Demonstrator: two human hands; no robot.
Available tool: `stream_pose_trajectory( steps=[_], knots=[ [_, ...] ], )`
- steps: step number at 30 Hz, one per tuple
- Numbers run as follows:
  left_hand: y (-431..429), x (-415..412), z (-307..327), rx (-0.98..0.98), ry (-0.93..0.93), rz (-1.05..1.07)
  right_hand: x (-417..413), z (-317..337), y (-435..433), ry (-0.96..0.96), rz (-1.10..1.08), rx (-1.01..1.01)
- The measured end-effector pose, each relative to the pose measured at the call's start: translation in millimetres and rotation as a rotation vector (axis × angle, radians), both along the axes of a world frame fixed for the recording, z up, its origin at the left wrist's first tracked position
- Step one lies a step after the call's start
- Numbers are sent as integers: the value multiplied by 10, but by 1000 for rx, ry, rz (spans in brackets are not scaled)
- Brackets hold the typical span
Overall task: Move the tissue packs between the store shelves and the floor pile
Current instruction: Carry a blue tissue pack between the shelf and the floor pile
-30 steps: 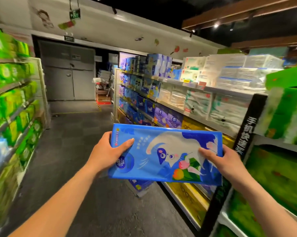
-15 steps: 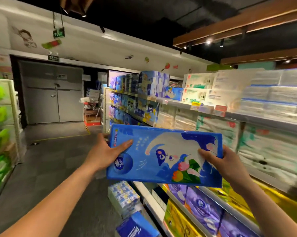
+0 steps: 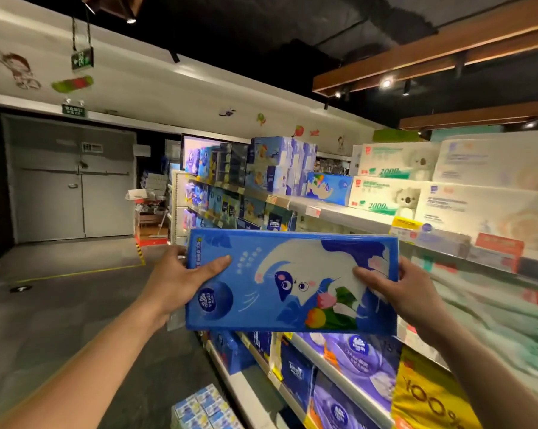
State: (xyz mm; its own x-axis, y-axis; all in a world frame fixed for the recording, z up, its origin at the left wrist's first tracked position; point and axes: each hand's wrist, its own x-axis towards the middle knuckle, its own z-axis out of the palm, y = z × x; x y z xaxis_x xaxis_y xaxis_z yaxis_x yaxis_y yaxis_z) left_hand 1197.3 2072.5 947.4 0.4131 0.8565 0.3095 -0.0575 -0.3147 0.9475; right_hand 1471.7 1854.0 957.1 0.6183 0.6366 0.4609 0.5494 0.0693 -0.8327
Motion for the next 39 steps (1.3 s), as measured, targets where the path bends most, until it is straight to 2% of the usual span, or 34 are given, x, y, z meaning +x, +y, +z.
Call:
stream_pose_trajectory(
  steps=[10, 16, 21, 29, 39],
  knots=[
    [2570, 1067, 123, 155, -42, -130, 577, 67, 2098, -19, -212, 106],
    [3704, 1739, 416, 197, -39, -278, 952, 211, 2972, -36, -371, 117],
    [4276, 2442, 519, 278, -20, -340, 1314, 316, 3401, -51, -452, 150],
    [4912, 3535, 864, 332, -97, -376, 2098, 727, 3847, -235, -610, 178],
    [5750, 5111, 1449, 403, -103, -508, 3197, 1262, 4597, -219, -702, 265]
  ],
)
